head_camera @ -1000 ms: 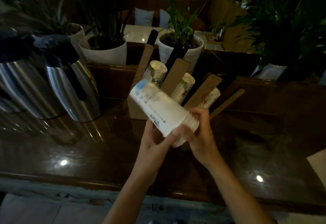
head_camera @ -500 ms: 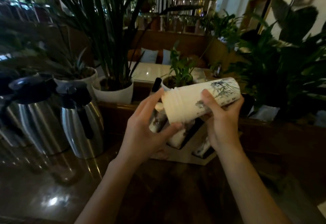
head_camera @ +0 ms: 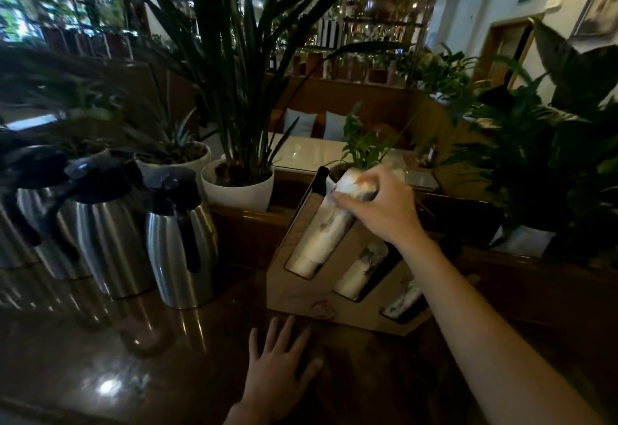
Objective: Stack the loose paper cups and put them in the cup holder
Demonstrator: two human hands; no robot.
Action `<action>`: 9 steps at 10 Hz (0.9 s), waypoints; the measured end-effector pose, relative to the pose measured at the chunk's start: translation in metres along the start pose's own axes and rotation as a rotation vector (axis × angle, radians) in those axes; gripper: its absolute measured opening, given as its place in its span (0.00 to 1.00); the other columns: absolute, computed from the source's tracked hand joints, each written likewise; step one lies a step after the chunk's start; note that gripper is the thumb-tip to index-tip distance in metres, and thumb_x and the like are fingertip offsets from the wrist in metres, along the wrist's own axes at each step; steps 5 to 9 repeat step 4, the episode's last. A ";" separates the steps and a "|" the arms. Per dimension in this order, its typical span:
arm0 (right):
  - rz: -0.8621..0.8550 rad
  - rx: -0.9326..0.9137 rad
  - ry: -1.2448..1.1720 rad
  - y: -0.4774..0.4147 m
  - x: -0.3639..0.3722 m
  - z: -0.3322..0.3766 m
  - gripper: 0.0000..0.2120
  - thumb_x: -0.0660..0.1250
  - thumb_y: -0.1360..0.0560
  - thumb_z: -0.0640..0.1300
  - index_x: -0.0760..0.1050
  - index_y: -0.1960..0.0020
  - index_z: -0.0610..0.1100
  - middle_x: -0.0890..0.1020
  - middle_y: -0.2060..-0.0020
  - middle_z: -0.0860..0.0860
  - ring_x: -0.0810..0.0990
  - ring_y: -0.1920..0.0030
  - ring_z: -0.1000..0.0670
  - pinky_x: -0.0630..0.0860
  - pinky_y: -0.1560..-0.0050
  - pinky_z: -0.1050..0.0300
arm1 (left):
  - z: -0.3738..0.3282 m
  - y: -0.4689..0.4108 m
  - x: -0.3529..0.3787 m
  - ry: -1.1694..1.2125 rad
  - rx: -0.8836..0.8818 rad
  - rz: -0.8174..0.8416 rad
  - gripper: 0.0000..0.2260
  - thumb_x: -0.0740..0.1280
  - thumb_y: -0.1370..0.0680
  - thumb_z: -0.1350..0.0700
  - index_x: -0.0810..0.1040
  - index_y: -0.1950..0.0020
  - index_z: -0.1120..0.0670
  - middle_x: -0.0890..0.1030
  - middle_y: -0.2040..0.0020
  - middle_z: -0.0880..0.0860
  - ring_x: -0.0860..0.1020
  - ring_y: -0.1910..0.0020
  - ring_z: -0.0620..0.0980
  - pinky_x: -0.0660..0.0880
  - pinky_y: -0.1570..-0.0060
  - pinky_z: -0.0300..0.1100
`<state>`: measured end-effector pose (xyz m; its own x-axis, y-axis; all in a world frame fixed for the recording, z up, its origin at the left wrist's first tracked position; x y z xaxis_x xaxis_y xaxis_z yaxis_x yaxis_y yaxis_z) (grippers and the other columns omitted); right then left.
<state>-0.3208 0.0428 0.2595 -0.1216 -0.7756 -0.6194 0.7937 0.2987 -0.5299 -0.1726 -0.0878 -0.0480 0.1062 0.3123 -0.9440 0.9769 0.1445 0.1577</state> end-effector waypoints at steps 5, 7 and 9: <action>0.121 -0.119 0.140 0.051 -0.012 0.041 0.15 0.69 0.25 0.61 0.82 0.50 0.50 0.81 0.43 0.54 0.75 0.40 0.57 0.63 0.29 0.43 | -0.002 0.006 0.003 -0.064 0.041 -0.053 0.35 0.36 0.24 0.27 0.44 0.18 0.36 0.37 0.18 0.46 0.34 0.19 0.54 0.33 0.23 0.65; 0.121 -0.119 0.140 0.051 -0.012 0.041 0.15 0.69 0.25 0.61 0.82 0.50 0.50 0.81 0.43 0.54 0.75 0.40 0.57 0.63 0.29 0.43 | -0.002 0.006 0.003 -0.064 0.041 -0.053 0.35 0.36 0.24 0.27 0.44 0.18 0.36 0.37 0.18 0.46 0.34 0.19 0.54 0.33 0.23 0.65; 0.121 -0.119 0.140 0.051 -0.012 0.041 0.15 0.69 0.25 0.61 0.82 0.50 0.50 0.81 0.43 0.54 0.75 0.40 0.57 0.63 0.29 0.43 | -0.002 0.006 0.003 -0.064 0.041 -0.053 0.35 0.36 0.24 0.27 0.44 0.18 0.36 0.37 0.18 0.46 0.34 0.19 0.54 0.33 0.23 0.65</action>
Point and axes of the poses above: each hand's wrist, its own y-axis away from the middle knuckle, its own x-axis out of the palm, z = x × y, the point moved 8 cm from there along -y, towards the middle knuckle
